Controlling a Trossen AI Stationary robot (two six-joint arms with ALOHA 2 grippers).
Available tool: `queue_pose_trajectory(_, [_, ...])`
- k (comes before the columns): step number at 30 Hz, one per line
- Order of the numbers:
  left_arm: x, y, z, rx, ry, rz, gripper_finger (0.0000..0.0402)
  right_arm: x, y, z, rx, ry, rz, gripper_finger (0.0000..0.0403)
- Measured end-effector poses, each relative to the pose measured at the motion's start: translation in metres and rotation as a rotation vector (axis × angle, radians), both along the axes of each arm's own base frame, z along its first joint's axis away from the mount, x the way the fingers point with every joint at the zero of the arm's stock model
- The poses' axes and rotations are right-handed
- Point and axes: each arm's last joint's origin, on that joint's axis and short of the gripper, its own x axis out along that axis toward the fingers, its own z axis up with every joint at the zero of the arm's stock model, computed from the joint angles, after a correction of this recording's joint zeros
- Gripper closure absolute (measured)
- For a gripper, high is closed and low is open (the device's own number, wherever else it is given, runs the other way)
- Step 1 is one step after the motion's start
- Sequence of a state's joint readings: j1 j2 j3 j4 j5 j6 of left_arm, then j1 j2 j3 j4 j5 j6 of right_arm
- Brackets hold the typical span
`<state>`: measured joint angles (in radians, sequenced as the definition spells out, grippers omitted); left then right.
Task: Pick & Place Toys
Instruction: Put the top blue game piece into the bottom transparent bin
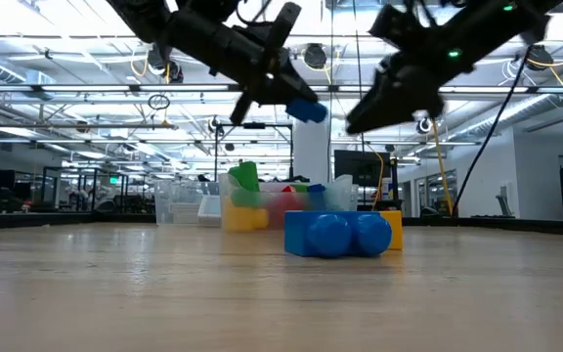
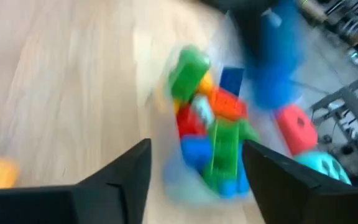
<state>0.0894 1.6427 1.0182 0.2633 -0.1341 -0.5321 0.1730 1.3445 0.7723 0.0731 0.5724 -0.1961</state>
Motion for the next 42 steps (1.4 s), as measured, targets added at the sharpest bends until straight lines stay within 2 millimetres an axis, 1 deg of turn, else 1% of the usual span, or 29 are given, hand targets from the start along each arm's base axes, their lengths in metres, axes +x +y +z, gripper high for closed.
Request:
queue_pose_trajectory(3, [-0.004,0.01,0.002,0.063,0.027,0.049,0.0389,-0.013,-0.002,0.012,0.036,-0.005,-0.022,0.0152])
queue_pose_trajectory(6, [0.0,0.02,-0.008,0.083,0.054,0.045,0.0392,-0.022,-0.005,0.022,0.075,-0.049,-0.048,0.0141])
queue_pose_trajectory(10, [0.008,0.039,-0.032,0.066,0.081,0.064,0.039,-0.029,-0.006,0.028,0.095,-0.109,-0.049,0.0141])
queue_pose_trajectory(13, [0.014,0.049,-0.054,0.012,0.099,0.053,0.0393,-0.033,-0.007,0.024,0.092,-0.099,-0.052,0.0146])
queue_pose_trajectory(16, [0.019,0.055,-0.067,0.001,0.078,0.049,0.0386,-0.034,-0.007,0.021,0.085,-0.09,-0.048,0.0149])
queue_pose_trajectory(19, [0.021,0.059,-0.068,0.012,0.052,0.058,0.0347,-0.033,-0.006,0.02,0.084,-0.085,-0.047,0.0148])
queue_pose_trajectory(28, [0.022,0.057,-0.068,0.112,0.081,0.016,0.0185,-0.032,-0.006,0.02,0.09,-0.094,-0.048,0.0138])
queue_pose_trajectory(31, [0.021,0.057,-0.069,0.13,0.096,0.009,0.0141,-0.032,-0.006,0.02,0.09,-0.093,-0.047,0.0138])
queue_pose_trajectory(34, [0.02,0.059,-0.066,0.126,0.087,0.015,0.0108,-0.032,-0.006,0.02,0.091,-0.093,-0.048,0.0138])
queue_pose_trajectory(37, [0.019,0.059,-0.061,0.127,0.079,0.018,0.0085,-0.032,-0.006,0.02,0.091,-0.094,-0.048,0.0138])
queue_pose_trajectory(39, [0.018,0.059,-0.062,0.121,0.092,0.009,0.0075,-0.032,-0.006,0.02,0.091,-0.094,-0.047,0.0139])
queue_pose_trajectory(42, [0.016,0.057,-0.068,0.083,0.155,-0.035,0.0066,-0.032,-0.006,0.02,0.091,-0.095,-0.047,0.0139])
